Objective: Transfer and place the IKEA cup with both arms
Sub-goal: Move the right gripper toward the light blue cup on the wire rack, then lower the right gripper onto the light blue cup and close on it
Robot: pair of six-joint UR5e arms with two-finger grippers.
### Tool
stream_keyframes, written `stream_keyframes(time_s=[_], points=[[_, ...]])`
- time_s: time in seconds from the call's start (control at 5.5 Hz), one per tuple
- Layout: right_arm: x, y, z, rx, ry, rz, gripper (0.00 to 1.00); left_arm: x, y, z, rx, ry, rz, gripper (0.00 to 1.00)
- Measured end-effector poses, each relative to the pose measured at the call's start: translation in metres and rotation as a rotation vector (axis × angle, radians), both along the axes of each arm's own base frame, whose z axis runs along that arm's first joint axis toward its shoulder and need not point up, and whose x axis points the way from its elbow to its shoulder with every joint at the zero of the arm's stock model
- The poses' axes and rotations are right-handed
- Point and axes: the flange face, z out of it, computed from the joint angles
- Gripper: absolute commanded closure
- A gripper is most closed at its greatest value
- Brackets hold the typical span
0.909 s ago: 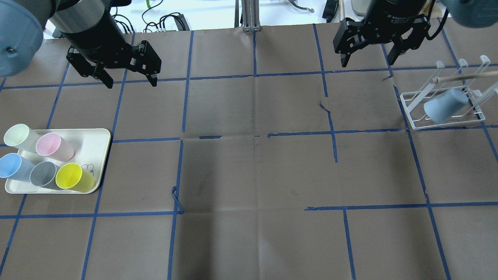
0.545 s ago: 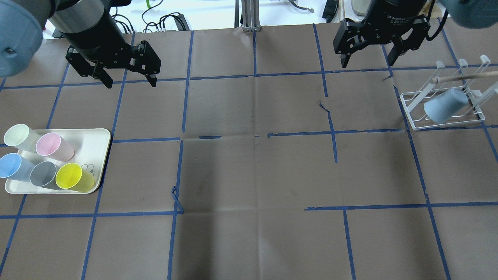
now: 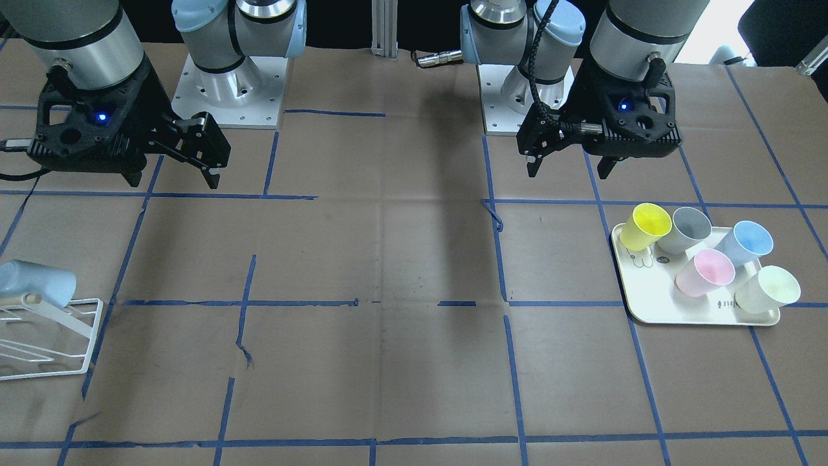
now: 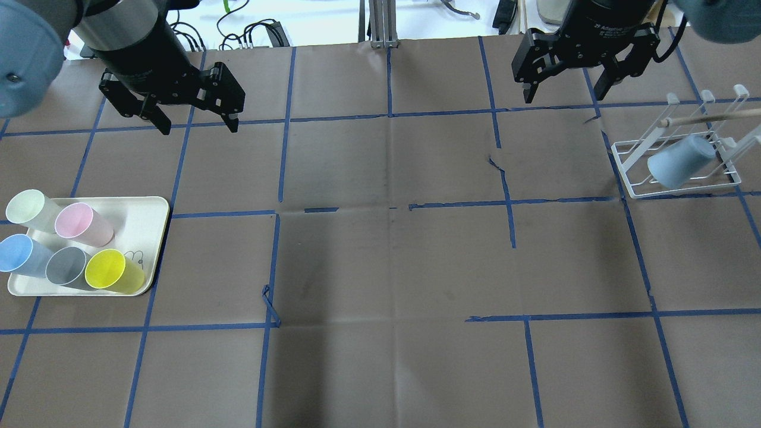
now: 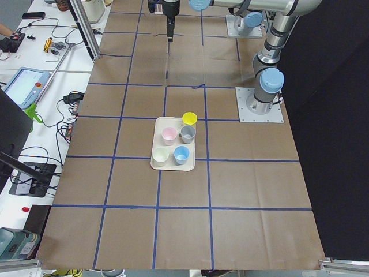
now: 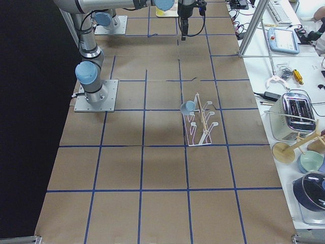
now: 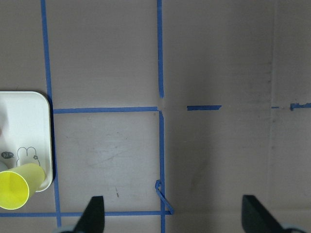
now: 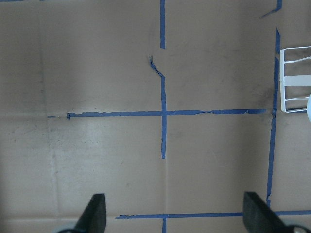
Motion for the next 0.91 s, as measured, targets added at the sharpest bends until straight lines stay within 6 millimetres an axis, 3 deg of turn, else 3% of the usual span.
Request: stream_keyframes(time_s=[0.18, 0.36, 0.91], points=[[-0.025, -0.007, -0.002, 0.003, 0.0, -0.003, 0.0, 0.0, 0.0, 0.0, 0.001, 0.001, -0.002, 0.01], [-0.068, -0.02, -0.007, -0.003, 0.001, 0.012, 0.0, 0.0, 0.0, -0.001, 0.003, 0.001, -0.003, 0.01], [-0.235, -0.049, -0.037, -0.023, 0.021, 0.127, 0.0, 0.0, 0.0, -0.001, 0.005, 0.001, -0.003, 0.01]])
